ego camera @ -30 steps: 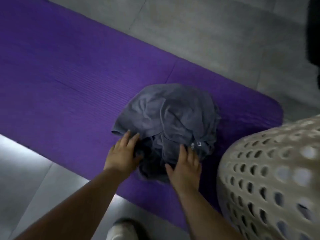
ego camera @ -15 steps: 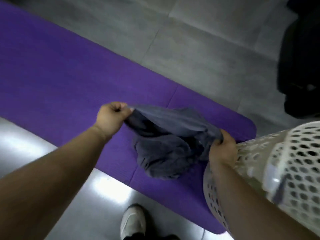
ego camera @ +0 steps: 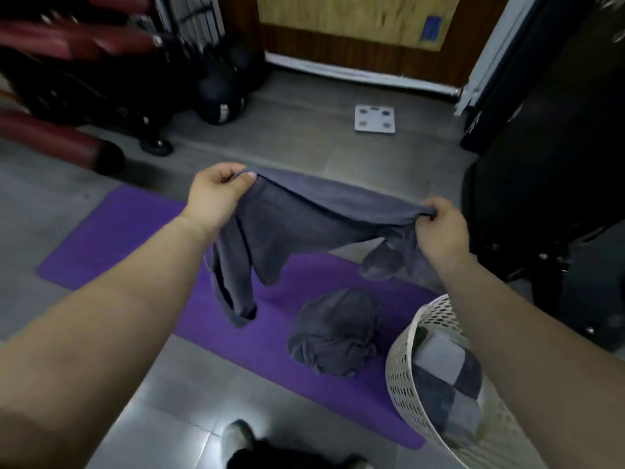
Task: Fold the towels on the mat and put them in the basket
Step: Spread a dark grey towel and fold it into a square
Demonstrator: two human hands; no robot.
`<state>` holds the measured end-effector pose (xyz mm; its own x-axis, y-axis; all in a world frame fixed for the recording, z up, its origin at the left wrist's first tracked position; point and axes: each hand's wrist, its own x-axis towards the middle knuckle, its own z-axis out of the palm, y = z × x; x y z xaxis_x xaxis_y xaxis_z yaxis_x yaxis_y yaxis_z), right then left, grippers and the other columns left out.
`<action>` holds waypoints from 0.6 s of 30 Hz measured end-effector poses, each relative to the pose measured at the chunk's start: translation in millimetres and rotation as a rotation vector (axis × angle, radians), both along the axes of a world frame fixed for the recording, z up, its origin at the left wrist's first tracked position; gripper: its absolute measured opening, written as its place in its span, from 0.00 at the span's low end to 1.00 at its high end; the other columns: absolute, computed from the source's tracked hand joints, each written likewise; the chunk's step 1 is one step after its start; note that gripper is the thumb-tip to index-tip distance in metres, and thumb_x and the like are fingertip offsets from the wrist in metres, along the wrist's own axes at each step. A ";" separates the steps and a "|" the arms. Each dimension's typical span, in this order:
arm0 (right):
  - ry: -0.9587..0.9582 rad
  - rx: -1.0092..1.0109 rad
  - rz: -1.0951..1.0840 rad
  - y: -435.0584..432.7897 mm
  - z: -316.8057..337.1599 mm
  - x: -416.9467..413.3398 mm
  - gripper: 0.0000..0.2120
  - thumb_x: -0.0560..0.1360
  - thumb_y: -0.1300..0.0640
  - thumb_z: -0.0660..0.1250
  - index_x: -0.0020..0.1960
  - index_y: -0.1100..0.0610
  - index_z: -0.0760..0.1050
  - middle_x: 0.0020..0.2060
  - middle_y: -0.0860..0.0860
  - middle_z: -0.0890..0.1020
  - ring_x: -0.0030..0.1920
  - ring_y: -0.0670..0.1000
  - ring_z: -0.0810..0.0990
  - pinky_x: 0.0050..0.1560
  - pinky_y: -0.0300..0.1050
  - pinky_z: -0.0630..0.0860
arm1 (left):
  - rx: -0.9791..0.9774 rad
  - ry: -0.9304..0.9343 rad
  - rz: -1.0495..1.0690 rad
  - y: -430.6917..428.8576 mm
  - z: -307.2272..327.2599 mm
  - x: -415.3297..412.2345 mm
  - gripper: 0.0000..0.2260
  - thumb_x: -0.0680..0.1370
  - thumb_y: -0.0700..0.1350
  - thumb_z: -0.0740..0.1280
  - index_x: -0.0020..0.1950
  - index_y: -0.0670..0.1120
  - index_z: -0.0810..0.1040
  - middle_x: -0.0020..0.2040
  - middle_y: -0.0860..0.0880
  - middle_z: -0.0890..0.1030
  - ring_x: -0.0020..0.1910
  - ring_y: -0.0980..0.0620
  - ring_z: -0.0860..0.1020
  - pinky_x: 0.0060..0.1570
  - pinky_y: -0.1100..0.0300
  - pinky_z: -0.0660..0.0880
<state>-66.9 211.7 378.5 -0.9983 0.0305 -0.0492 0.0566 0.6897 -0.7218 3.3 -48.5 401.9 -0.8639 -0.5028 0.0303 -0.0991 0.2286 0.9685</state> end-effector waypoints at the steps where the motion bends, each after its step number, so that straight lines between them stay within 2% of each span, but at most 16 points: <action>1: 0.009 -0.012 0.012 -8.1 12.6 6.2 0.14 0.75 0.68 0.55 0.58 0.65 0.73 0.57 0.62 0.77 0.58 0.60 0.74 0.47 0.41 0.64 | -0.004 0.013 -0.007 -7.4 10.8 5.3 0.12 0.77 0.38 0.64 0.34 0.50 0.73 0.21 0.64 0.75 0.24 0.69 0.70 0.33 0.77 0.68; 3: 0.075 0.048 0.088 -30.8 29.9 21.0 0.17 0.74 0.66 0.59 0.63 0.62 0.71 0.62 0.60 0.74 0.63 0.59 0.71 0.58 0.41 0.64 | 0.009 0.052 -0.016 -26.8 24.4 11.3 0.12 0.76 0.38 0.65 0.34 0.49 0.74 0.22 0.64 0.75 0.25 0.69 0.70 0.33 0.76 0.68; 5: 0.107 0.135 0.250 -71.7 43.5 38.4 0.27 0.72 0.61 0.66 0.69 0.57 0.65 0.68 0.56 0.69 0.68 0.56 0.65 0.67 0.44 0.59 | 0.020 0.087 -0.067 -50.3 34.3 11.7 0.11 0.75 0.37 0.65 0.35 0.49 0.76 0.23 0.63 0.76 0.26 0.69 0.72 0.34 0.76 0.70; 7: 0.063 0.103 0.416 -133.4 52.9 52.5 0.35 0.69 0.53 0.71 0.72 0.52 0.60 0.69 0.51 0.67 0.70 0.53 0.63 0.69 0.44 0.58 | 0.005 0.104 -0.161 -78.2 41.9 10.5 0.11 0.74 0.35 0.66 0.35 0.49 0.77 0.25 0.63 0.78 0.28 0.69 0.74 0.37 0.74 0.71; 8: 0.051 0.066 0.460 -168.9 55.2 58.2 0.34 0.69 0.52 0.71 0.71 0.51 0.61 0.68 0.50 0.70 0.68 0.53 0.67 0.68 0.44 0.62 | -0.024 0.101 -0.219 -94.1 44.7 10.9 0.12 0.74 0.35 0.66 0.35 0.49 0.77 0.25 0.63 0.78 0.28 0.69 0.74 0.37 0.74 0.71; 10: 0.054 0.026 0.451 -238.5 59.1 67.2 0.21 0.72 0.55 0.67 0.64 0.53 0.69 0.60 0.53 0.77 0.61 0.55 0.74 0.59 0.45 0.70 | -0.070 0.095 -0.300 -134.4 50.4 14.4 0.13 0.74 0.34 0.66 0.34 0.49 0.77 0.25 0.62 0.78 0.28 0.69 0.74 0.36 0.74 0.71; 12: 0.073 0.199 0.377 -293.3 61.0 70.6 0.08 0.75 0.59 0.60 0.54 0.55 0.70 0.56 0.56 0.78 0.56 0.58 0.76 0.49 0.46 0.69 | -0.046 0.101 -0.298 -185.0 56.0 21.8 0.13 0.73 0.33 0.66 0.34 0.49 0.77 0.24 0.62 0.78 0.27 0.69 0.74 0.35 0.76 0.71; 14: 0.085 0.421 0.340 -329.9 60.1 70.0 0.08 0.75 0.60 0.57 0.54 0.57 0.69 0.58 0.56 0.75 0.56 0.59 0.75 0.48 0.47 0.69 | -0.024 0.099 -0.297 -235.5 61.1 29.6 0.12 0.73 0.33 0.67 0.34 0.49 0.78 0.24 0.61 0.78 0.26 0.68 0.74 0.34 0.76 0.71; 15: 0.088 0.468 0.331 -343.8 60.0 68.2 0.08 0.75 0.60 0.57 0.53 0.57 0.69 0.59 0.55 0.74 0.57 0.58 0.75 0.49 0.48 0.69 | -0.034 0.086 -0.319 -256.3 64.2 32.1 0.13 0.73 0.34 0.67 0.33 0.50 0.79 0.24 0.60 0.78 0.26 0.68 0.74 0.34 0.74 0.71; 18: 0.097 0.440 0.310 -378.7 56.6 61.0 0.03 0.74 0.62 0.57 0.45 0.56 0.65 0.55 0.57 0.74 0.54 0.58 0.75 0.47 0.47 0.68 | -0.054 0.062 -0.406 -296.3 70.2 31.3 0.15 0.73 0.36 0.69 0.29 0.52 0.81 0.25 0.59 0.79 0.28 0.66 0.74 0.35 0.71 0.72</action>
<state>-5.9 -167.0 435.1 -0.9630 -0.2695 -0.0052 -0.2504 0.9016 -0.3527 34.6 -344.8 472.1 -0.9874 -0.1175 0.1056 0.0680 0.2874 0.9554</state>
